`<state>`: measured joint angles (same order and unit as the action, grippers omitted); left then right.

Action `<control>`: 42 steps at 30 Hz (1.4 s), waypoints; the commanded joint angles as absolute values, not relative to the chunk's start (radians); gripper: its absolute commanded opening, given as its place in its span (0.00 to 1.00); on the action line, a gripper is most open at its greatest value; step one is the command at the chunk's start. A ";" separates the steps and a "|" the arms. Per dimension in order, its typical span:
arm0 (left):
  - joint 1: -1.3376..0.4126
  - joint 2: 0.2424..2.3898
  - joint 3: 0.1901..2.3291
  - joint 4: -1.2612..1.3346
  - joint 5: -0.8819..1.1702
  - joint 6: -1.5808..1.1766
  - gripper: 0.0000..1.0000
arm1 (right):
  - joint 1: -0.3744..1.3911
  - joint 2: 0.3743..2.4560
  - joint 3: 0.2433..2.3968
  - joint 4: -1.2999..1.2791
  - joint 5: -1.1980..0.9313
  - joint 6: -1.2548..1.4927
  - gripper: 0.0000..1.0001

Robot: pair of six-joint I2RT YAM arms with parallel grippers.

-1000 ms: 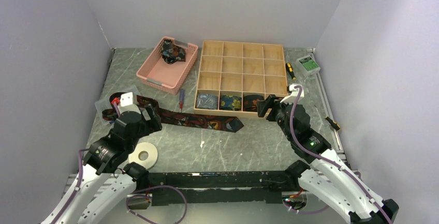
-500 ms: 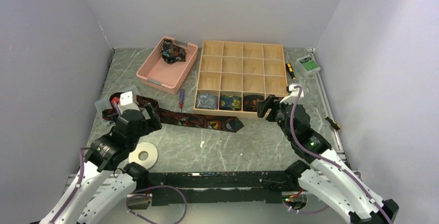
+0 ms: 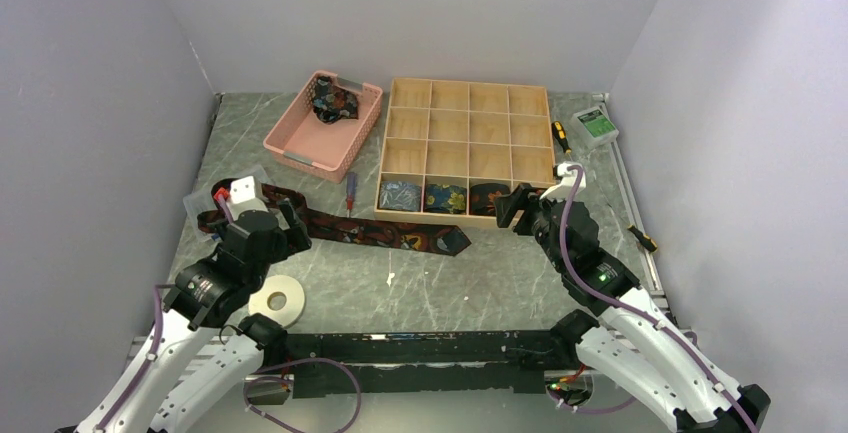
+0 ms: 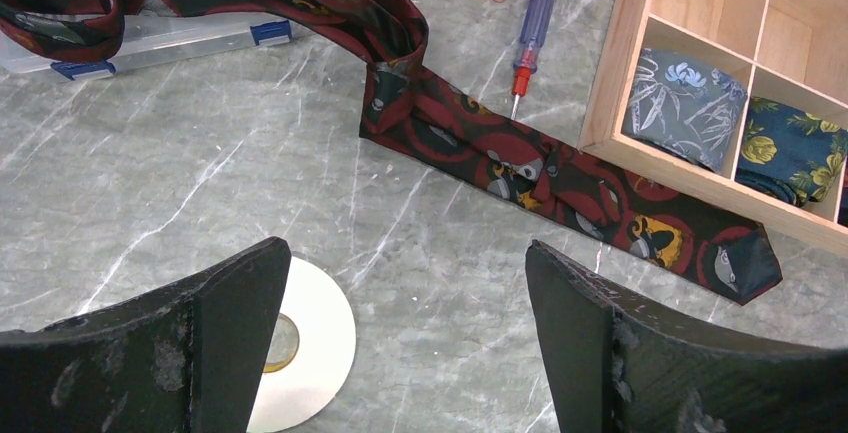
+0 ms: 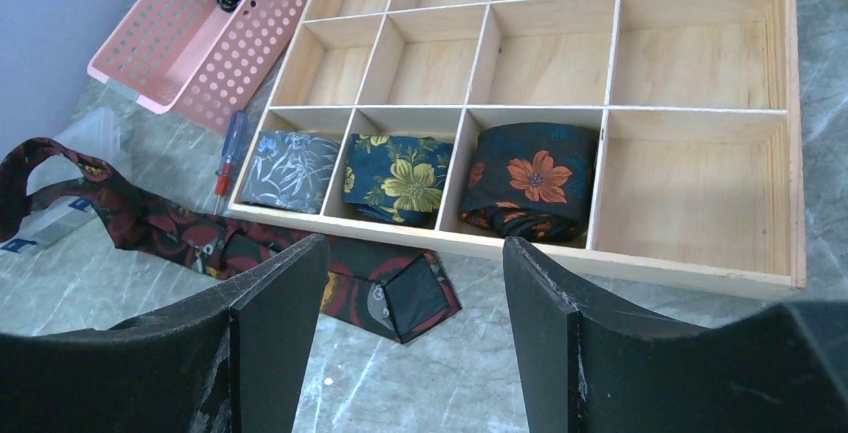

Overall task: Roll the ties
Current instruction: Reset both arms

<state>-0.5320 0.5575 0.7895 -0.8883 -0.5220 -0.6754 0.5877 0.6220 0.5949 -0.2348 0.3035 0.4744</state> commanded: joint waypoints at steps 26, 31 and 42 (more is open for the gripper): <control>-0.535 0.556 0.810 -0.879 -0.529 -0.698 0.94 | 0.586 0.611 0.606 -0.218 0.299 0.477 0.68; -0.536 0.548 0.807 -0.878 -0.527 -0.699 0.94 | 0.586 0.609 0.606 -0.221 0.300 0.479 0.68; -0.535 0.543 0.807 -0.879 -0.524 -0.702 0.94 | 0.586 0.605 0.606 -0.232 0.320 0.489 0.69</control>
<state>-0.5320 0.5514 0.7895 -0.8883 -0.5209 -0.6781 0.5877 0.6197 0.5949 -0.2386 0.3042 0.4751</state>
